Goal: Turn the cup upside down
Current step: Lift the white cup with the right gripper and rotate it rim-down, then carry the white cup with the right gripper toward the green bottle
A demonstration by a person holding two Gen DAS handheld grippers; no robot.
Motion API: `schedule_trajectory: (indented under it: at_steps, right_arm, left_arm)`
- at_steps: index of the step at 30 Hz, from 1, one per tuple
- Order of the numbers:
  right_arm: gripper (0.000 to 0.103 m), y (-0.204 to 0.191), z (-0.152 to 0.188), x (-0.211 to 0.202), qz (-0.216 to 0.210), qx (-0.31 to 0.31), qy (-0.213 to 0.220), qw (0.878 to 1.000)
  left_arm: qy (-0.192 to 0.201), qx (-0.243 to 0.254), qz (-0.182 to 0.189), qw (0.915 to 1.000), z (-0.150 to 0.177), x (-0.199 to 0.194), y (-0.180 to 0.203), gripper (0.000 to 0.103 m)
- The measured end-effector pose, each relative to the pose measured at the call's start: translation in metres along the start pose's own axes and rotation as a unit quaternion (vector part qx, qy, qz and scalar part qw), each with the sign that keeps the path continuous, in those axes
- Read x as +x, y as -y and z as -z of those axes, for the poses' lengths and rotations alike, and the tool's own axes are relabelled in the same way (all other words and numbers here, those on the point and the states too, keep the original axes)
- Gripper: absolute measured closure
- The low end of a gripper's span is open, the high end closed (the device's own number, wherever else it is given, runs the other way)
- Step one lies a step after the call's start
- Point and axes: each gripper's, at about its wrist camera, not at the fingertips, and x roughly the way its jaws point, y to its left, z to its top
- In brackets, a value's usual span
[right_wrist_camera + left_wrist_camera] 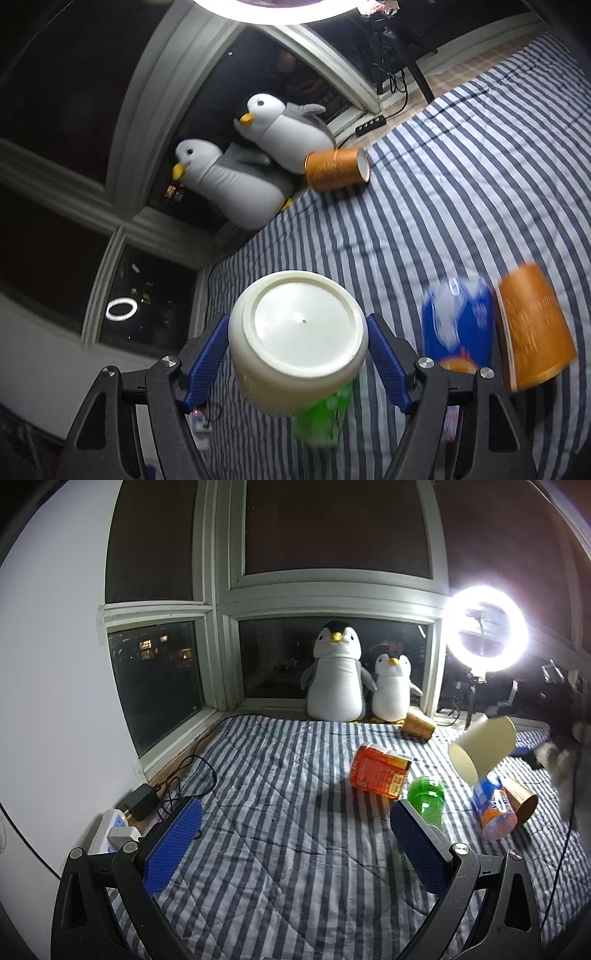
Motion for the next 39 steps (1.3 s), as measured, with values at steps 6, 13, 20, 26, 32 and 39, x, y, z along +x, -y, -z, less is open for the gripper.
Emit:
schedule_trajectory:
  at_steps: [6,13,20,26,32,39]
  right_arm:
    - [0.032,0.014,0.052,-0.024,-0.001,-0.014,-0.043,0.999]
    - [0.032,0.025,0.101,-0.023,0.023,-0.037,-0.107,0.993]
    - [0.032,0.021,0.127,-0.003,0.069,-0.078,-0.163,0.981]
    - [0.032,0.012,0.136,0.022,0.111,-0.121,-0.195,0.967]
    - [0.031,0.004,0.127,0.040,0.121,-0.131,-0.196,0.964]
    - [0.031,-0.001,0.121,0.058,0.135,-0.150,-0.178,0.963]
  left_arm:
    - [0.002,0.008,0.013,0.9999,0.004,-0.011,0.010,0.000]
    - [-0.014,0.016,0.029,0.9993,0.016,-0.017,0.021,0.000]
    - [-0.039,0.018,0.047,0.9980,0.028,-0.014,0.026,0.000]
    - [-0.063,0.016,0.064,0.9958,0.034,-0.005,0.027,0.000]
    - [-0.073,0.020,0.069,0.9948,0.036,0.003,0.031,0.000]
    - [-0.083,0.026,0.079,0.9930,0.035,0.011,0.039,0.000]
